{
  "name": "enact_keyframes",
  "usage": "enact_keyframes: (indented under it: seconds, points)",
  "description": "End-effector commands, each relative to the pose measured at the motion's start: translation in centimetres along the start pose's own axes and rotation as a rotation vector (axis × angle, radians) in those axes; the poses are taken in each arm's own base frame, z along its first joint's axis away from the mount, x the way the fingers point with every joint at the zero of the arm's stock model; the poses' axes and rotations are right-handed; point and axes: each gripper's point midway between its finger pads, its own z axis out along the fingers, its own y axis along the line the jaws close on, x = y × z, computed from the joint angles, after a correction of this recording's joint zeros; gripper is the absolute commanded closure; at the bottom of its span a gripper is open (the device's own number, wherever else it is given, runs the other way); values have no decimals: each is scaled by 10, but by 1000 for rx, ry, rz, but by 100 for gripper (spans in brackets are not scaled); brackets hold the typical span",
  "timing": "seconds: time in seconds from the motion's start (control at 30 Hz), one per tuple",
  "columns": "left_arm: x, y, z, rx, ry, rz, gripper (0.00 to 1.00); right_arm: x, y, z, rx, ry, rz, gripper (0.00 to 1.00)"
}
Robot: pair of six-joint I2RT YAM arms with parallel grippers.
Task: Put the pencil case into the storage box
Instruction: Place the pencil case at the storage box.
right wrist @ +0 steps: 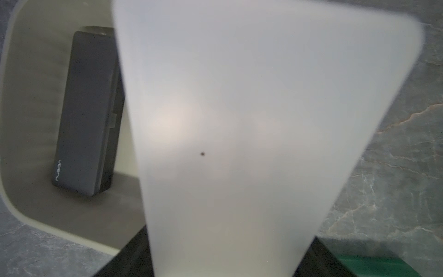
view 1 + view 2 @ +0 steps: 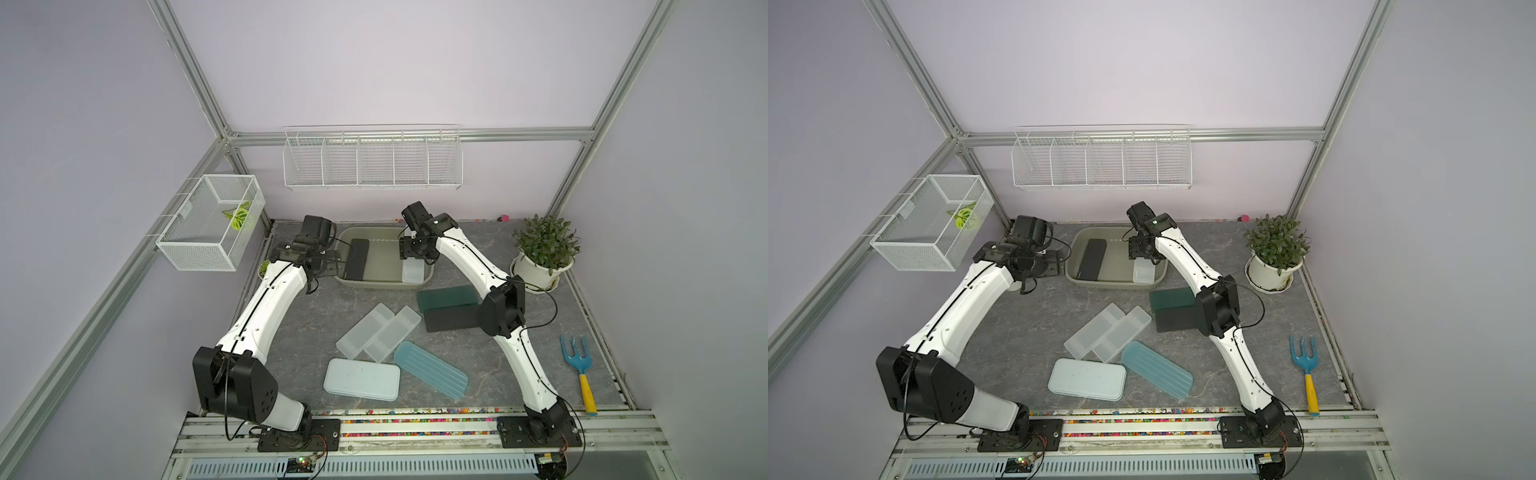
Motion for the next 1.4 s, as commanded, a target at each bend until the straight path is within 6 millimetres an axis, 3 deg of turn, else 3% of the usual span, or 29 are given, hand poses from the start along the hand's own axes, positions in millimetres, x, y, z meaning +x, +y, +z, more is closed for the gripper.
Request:
enact_keyframes:
  seconds: [0.0,0.23,0.67,0.97,1.37]
  points:
    - [7,5,2,-10,7,-24,14,-13,0,10,-27,-31,-16,50]
    - [12,5,7,-12,21,-25,14,-4,-10,43,-11,14,16,49]
    - [13,7,10,-22,26,-30,14,-31,-16,66,-52,-72,136,50]
    - [12,10,13,-28,24,-38,14,-19,-22,88,-2,-52,160,48]
    - [11,10,22,-36,42,-28,12,-16,-35,78,63,-42,117,22]
